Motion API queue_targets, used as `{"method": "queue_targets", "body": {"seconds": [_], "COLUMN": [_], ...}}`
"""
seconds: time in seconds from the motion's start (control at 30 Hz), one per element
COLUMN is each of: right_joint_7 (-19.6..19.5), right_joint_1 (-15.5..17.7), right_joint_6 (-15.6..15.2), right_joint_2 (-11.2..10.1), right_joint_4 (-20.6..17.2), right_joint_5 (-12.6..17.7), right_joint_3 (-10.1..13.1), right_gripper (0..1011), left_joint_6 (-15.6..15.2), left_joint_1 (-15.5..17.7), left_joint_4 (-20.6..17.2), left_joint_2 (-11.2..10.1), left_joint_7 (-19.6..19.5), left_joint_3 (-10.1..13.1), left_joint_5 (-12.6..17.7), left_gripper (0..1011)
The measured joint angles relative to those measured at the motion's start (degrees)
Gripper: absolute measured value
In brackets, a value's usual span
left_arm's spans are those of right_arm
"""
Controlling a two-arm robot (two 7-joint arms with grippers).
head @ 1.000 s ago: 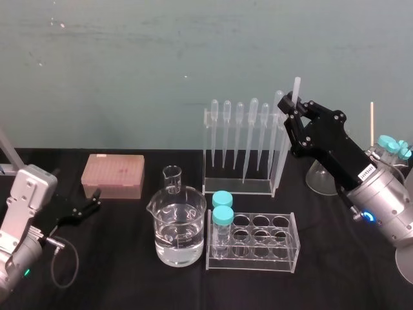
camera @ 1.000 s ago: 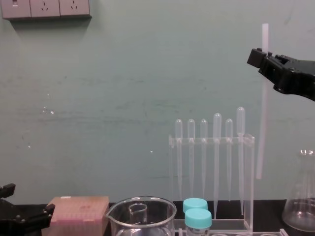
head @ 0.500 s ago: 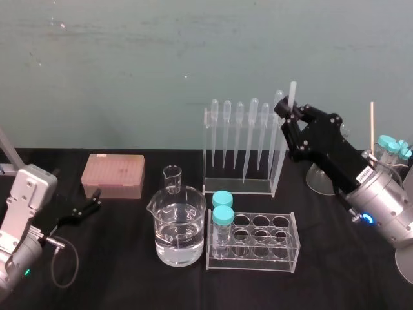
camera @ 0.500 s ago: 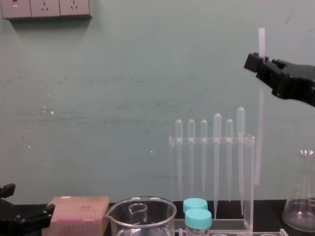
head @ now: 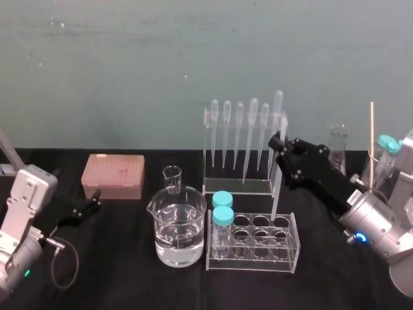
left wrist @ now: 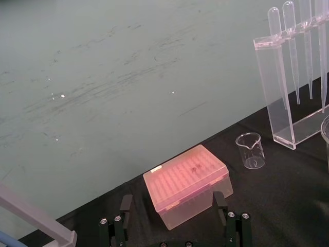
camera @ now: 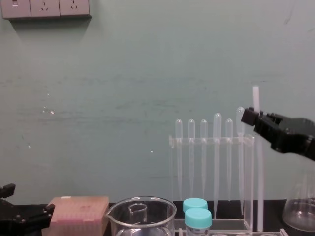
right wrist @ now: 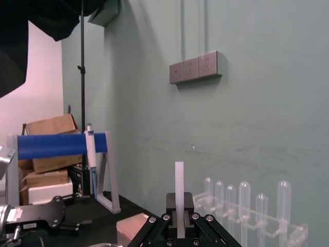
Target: Pick up the stirring rod with one hand, then place it down.
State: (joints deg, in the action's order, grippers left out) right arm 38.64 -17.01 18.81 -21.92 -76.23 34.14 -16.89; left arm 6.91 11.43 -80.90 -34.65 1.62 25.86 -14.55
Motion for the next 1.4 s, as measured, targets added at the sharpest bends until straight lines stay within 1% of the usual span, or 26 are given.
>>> {"method": "queue_targets", "body": {"seconds": [0.13,0.4,0.67,0.93,1.17,1.4], "right_joint_7": [1.1,2.5,2.6,2.6,2.4,1.7], "right_joint_1": [-1.1,-2.9,-3.9,-4.0,-3.9,-3.3], "right_joint_6": [0.6,1.7,2.6,3.2,4.4,4.5], "right_joint_2": [1.0,2.3,3.0,3.6,4.0,4.2], "right_joint_4": [2.7,5.7,8.4,10.3,12.0,12.9], "right_joint_5": [0.5,0.8,-0.4,-1.1,-3.0,-4.6], "right_joint_3": [-0.6,-1.6,-2.3,-2.6,-3.1,-3.5], "right_gripper": [69,69,68,69,69,68], "left_joint_6": [0.0,0.0,0.0,0.0,0.0,0.0], "left_joint_1": [0.0,0.0,0.0,0.0,0.0,0.0], "left_joint_4": [0.0,0.0,0.0,0.0,0.0,0.0], "left_joint_2": [0.0,0.0,0.0,0.0,0.0,0.0], "left_joint_7": [0.0,0.0,0.0,0.0,0.0,0.0], "left_joint_3": [0.0,0.0,0.0,0.0,0.0,0.0], "left_joint_5": [0.0,0.0,0.0,0.0,0.0,0.0], "left_gripper": [1000,1000,1000,1000,1000,1000]}}
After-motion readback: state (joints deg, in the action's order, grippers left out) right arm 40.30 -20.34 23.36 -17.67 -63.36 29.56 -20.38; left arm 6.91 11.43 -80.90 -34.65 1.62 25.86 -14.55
